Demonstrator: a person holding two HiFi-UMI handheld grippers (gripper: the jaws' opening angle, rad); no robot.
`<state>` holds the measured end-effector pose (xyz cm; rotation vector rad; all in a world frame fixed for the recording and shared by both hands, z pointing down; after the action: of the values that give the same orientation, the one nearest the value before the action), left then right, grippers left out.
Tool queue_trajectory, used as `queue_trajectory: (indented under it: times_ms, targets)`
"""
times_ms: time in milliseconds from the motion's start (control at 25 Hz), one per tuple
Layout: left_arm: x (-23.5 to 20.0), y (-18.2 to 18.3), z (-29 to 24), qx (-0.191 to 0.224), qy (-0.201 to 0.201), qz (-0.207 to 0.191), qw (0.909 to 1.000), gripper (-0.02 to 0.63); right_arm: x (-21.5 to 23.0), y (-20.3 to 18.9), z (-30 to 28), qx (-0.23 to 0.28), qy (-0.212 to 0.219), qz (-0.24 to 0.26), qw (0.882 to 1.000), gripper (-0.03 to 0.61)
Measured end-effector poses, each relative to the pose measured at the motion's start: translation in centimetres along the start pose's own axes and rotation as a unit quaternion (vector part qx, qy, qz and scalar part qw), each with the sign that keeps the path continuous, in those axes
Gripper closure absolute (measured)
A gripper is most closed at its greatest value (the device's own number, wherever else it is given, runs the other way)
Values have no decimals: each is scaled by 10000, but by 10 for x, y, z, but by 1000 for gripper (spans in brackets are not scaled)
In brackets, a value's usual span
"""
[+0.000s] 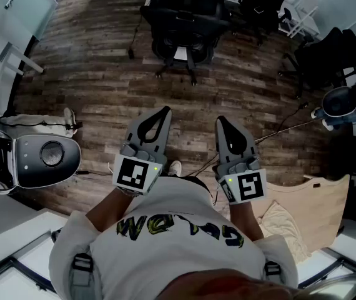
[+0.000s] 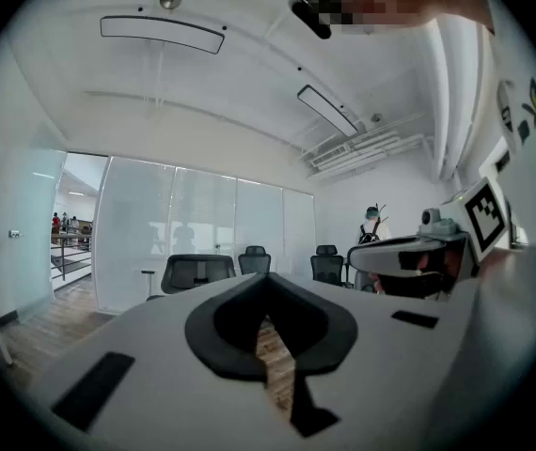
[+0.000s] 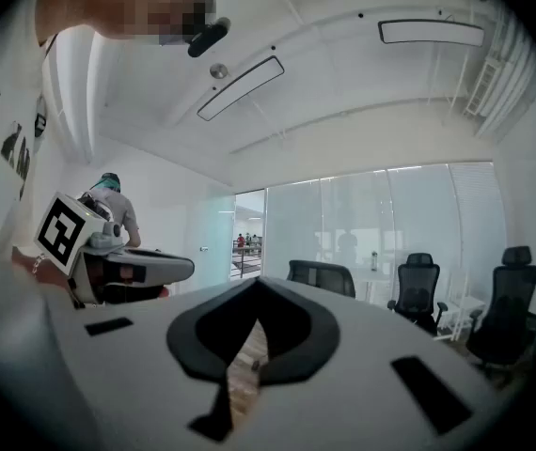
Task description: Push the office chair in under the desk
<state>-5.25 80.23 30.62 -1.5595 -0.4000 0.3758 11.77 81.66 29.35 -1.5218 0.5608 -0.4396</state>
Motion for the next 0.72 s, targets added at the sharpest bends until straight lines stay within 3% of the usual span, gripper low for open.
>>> queue_trajectory:
  times_ms: [320, 720]
  targets:
    - [22, -3, -12, -38, 47, 91, 9999, 603, 25, -7, 11, 88, -18, -205, 9997, 568]
    - [-2, -7, -60, -56, 60, 86, 9999, 603, 55, -13, -29, 63, 11, -165, 9998, 568]
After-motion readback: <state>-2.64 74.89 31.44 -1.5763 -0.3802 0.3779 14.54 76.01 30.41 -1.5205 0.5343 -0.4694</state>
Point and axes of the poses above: the fingertips, and each gripper's own axes: z backward along the fingers, x to its right, y out of its top, the point moved 5 cm from there along z, backward along the fingers, and after that the axes turned 4 degrees about y, right-handed, at the moved point
